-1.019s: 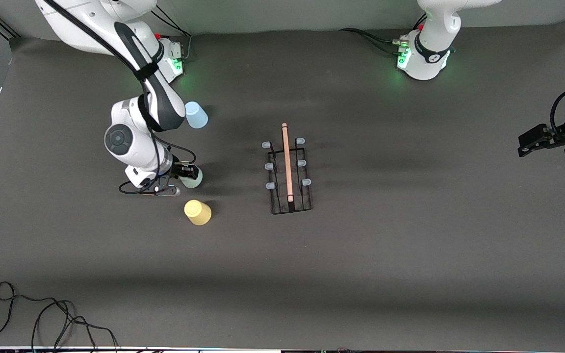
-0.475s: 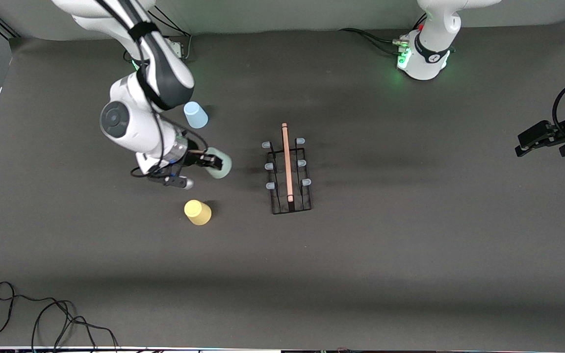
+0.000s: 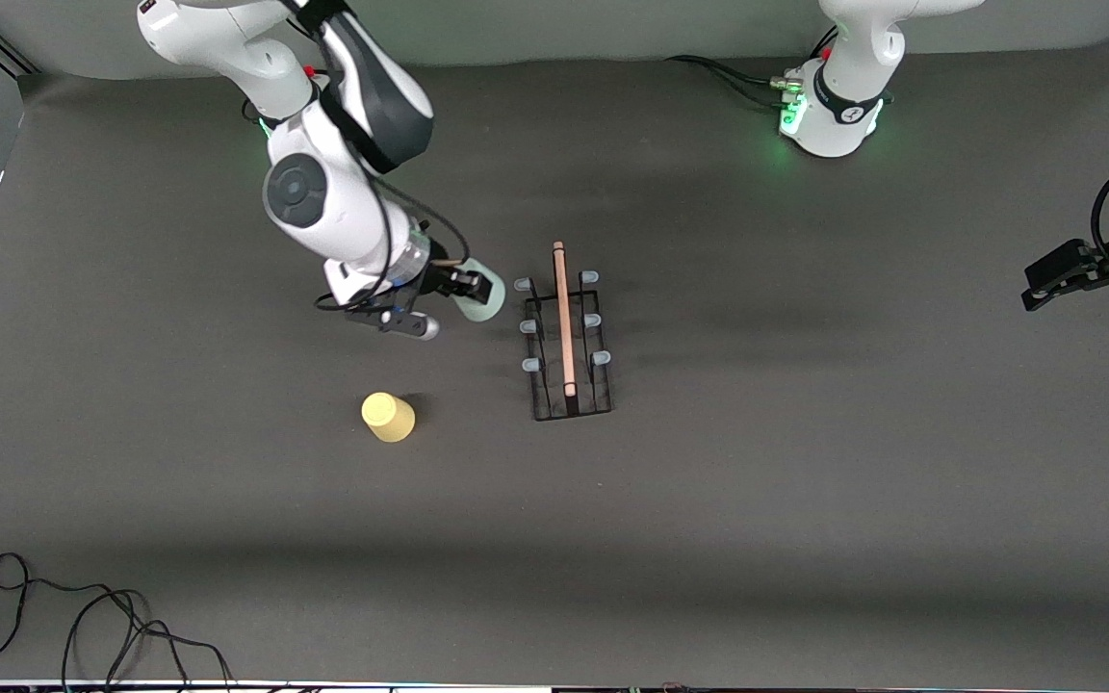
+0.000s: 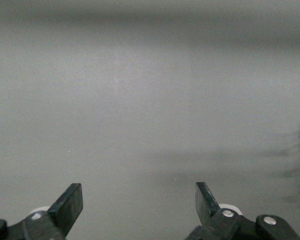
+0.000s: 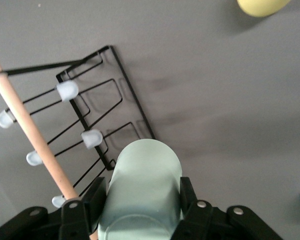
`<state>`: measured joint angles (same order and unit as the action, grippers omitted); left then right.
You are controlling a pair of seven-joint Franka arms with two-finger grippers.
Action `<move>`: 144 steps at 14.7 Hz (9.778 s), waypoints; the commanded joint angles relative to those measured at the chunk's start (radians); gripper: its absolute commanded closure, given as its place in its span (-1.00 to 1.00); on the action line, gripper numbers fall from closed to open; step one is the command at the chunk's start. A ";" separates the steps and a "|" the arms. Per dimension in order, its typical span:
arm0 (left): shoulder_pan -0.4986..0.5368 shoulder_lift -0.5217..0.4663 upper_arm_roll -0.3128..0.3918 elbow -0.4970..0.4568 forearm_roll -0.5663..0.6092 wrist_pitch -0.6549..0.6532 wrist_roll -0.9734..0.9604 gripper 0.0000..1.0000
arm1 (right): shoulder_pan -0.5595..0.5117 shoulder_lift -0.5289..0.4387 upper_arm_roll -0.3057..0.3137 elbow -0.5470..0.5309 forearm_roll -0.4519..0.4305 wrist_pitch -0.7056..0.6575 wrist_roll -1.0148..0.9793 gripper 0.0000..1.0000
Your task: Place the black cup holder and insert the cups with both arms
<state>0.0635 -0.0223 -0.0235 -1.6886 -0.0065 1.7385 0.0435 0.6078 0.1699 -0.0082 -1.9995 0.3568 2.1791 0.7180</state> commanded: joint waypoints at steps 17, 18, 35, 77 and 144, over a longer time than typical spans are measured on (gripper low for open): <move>-0.074 0.009 0.005 0.043 0.063 -0.089 0.003 -1.00 | 0.112 0.122 -0.010 0.047 0.014 0.134 0.123 -0.99; -0.074 0.009 0.005 0.043 0.063 -0.091 0.003 -0.99 | 0.110 0.120 -0.012 0.048 0.013 0.133 0.123 -0.99; -0.074 0.002 0.007 0.047 0.063 -0.123 0.001 -0.99 | 0.041 0.265 -0.394 0.214 -0.107 -0.021 -0.468 -0.99; -0.079 0.013 0.007 0.055 0.063 -0.094 -0.014 -0.99 | 0.254 0.336 -0.377 0.481 0.036 -0.101 0.119 1.00; -0.085 0.016 0.000 0.061 0.063 -0.099 -0.045 -0.99 | -0.497 -0.049 -0.060 0.551 -0.303 -0.802 -0.485 -1.00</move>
<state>-0.0078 -0.0119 -0.0302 -1.6465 0.0402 1.6486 0.0167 0.2181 0.1514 -0.2051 -1.4365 0.1147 1.3902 0.2475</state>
